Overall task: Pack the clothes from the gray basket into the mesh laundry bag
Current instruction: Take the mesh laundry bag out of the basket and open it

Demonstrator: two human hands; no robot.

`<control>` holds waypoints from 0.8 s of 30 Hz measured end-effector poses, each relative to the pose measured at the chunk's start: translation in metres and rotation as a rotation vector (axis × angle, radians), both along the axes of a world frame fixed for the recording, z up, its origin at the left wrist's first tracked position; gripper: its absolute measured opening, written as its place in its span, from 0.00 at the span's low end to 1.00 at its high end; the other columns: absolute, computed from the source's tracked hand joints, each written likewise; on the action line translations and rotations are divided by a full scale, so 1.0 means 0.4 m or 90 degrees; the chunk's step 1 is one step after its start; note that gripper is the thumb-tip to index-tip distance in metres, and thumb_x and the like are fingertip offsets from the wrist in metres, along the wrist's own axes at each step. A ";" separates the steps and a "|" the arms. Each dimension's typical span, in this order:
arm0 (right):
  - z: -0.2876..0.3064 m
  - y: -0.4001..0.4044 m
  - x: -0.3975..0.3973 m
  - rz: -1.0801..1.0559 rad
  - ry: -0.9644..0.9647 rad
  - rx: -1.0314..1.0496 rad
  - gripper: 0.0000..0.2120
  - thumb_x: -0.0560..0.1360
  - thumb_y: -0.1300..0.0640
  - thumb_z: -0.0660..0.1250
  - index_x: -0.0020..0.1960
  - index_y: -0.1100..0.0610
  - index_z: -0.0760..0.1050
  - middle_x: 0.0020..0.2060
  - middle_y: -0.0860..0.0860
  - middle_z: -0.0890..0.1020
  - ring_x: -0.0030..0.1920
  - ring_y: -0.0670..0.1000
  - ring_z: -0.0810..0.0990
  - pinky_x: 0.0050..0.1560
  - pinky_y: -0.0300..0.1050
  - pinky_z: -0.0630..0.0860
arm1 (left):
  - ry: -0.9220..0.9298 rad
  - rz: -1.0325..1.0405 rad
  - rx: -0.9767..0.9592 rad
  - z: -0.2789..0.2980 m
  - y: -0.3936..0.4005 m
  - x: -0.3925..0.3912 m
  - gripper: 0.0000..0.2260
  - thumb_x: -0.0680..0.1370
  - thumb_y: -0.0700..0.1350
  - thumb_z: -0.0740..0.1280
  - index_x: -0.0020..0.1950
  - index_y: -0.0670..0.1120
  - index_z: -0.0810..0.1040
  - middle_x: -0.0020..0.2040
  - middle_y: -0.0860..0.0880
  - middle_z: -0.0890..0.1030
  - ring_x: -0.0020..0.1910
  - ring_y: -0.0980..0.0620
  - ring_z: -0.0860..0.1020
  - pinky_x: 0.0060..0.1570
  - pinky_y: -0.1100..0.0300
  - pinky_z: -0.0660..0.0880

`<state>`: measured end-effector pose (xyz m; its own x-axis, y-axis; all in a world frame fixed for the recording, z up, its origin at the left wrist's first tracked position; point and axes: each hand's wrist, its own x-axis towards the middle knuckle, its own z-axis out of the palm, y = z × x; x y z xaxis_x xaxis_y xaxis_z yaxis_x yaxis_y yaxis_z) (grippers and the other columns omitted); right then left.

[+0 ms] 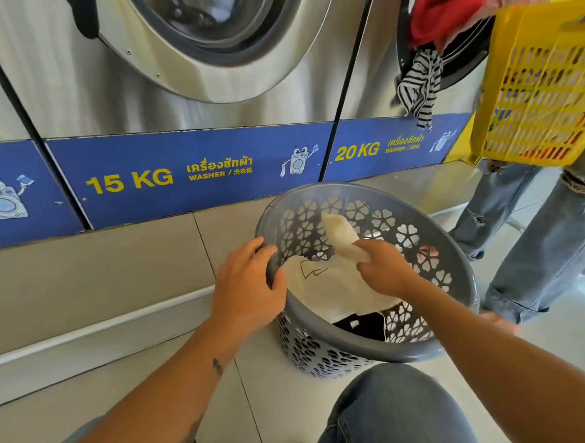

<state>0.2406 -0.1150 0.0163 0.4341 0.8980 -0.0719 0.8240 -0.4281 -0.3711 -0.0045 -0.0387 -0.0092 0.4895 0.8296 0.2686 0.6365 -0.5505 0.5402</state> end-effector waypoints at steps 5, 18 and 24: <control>0.179 0.002 -0.124 0.188 0.044 0.102 0.17 0.75 0.69 0.65 0.59 0.54 0.82 0.45 0.48 0.79 0.45 0.49 0.76 0.39 0.29 0.68 | 0.000 -0.045 0.060 0.079 -0.008 -0.034 0.26 0.74 0.47 0.67 0.72 0.49 0.68 0.70 0.51 0.68 0.69 0.48 0.67 0.68 0.49 0.67; 0.423 -0.091 -0.320 0.331 0.049 0.270 0.26 0.66 0.49 0.72 0.63 0.36 0.73 0.54 0.48 0.76 0.58 0.52 0.72 0.60 0.49 0.69 | -0.057 -0.024 0.216 0.419 -0.032 -0.165 0.09 0.73 0.46 0.58 0.47 0.51 0.78 0.42 0.51 0.82 0.42 0.44 0.78 0.42 0.50 0.74; 0.494 -0.141 -0.381 0.343 0.292 0.233 0.16 0.71 0.42 0.72 0.55 0.43 0.72 0.46 0.42 0.78 0.45 0.44 0.78 0.47 0.43 0.73 | -0.131 0.016 0.339 0.539 -0.097 -0.292 0.08 0.78 0.41 0.60 0.51 0.51 0.76 0.45 0.54 0.77 0.42 0.49 0.75 0.40 0.52 0.72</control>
